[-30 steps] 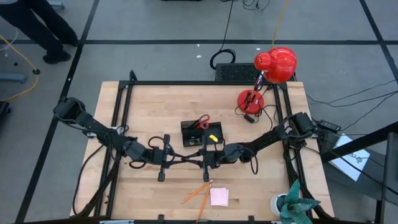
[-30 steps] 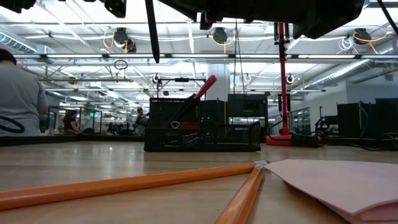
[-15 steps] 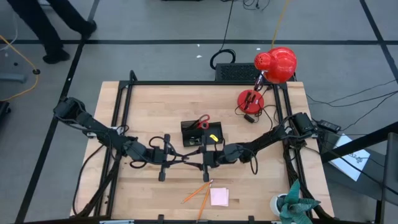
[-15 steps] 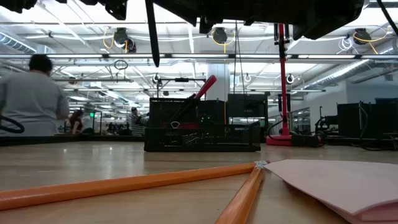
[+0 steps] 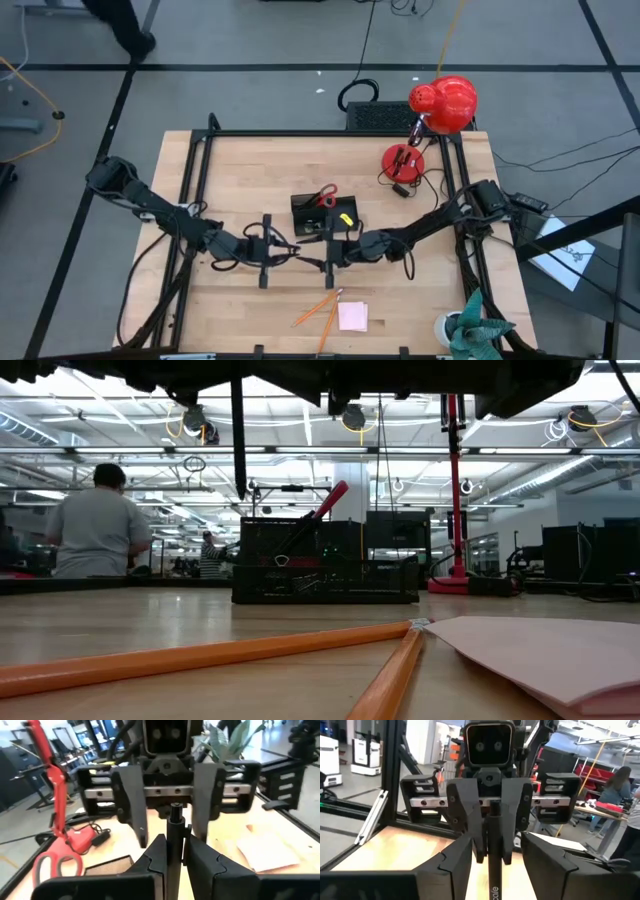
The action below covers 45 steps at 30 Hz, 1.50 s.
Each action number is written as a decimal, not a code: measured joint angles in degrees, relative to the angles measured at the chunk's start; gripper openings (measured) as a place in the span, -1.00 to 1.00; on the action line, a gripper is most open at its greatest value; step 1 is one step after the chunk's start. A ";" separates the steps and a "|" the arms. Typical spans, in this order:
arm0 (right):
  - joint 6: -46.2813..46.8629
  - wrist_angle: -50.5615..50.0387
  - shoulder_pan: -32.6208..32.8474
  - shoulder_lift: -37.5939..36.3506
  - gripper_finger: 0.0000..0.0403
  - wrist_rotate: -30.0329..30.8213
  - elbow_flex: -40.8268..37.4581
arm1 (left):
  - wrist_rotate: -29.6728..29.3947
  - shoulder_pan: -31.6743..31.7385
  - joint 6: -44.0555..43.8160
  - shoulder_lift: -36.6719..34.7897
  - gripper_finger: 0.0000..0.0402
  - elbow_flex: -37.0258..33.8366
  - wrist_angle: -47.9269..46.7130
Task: Pick and place office supplies into organizer
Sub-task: Put the pen into the desk organizer
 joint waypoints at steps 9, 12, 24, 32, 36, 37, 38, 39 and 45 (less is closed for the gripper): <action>-2.39 -13.06 2.15 -8.14 -0.19 2.86 -0.83 | -5.50 0.97 0.23 -0.08 -0.75 0.00 -1.55; -2.47 -17.43 3.46 -11.28 -0.31 1.95 -2.52 | -5.39 2.44 0.46 -0.08 -0.77 0.01 -1.45; 4.17 2.17 5.17 -21.54 -0.95 -1.53 -25.36 | 2.64 14.54 -0.01 -0.08 -0.78 0.11 -1.49; 8.13 10.23 2.95 -23.68 -0.99 -1.57 -33.58 | 7.86 24.15 1.92 -0.08 -0.77 7.50 -13.90; 7.90 10.23 2.47 -23.80 -0.99 -1.64 -34.20 | 11.62 26.56 1.87 -0.15 -0.77 12.87 -21.80; 7.89 10.19 2.26 -23.80 -1.00 -1.64 -34.21 | 12.98 26.84 1.72 -0.15 -0.77 13.69 -23.14; 7.92 10.17 2.05 -23.80 -1.00 -1.66 -34.21 | 14.30 27.02 1.67 -0.14 -0.76 14.26 -23.73; 8.03 10.06 1.81 -23.80 -1.00 -1.69 -34.21 | 14.98 27.06 1.91 -0.13 -0.75 14.68 -23.98; 8.19 9.77 1.42 -23.80 -1.00 -1.81 -34.21 | 15.08 29.74 4.60 -0.14 -0.78 16.09 -25.94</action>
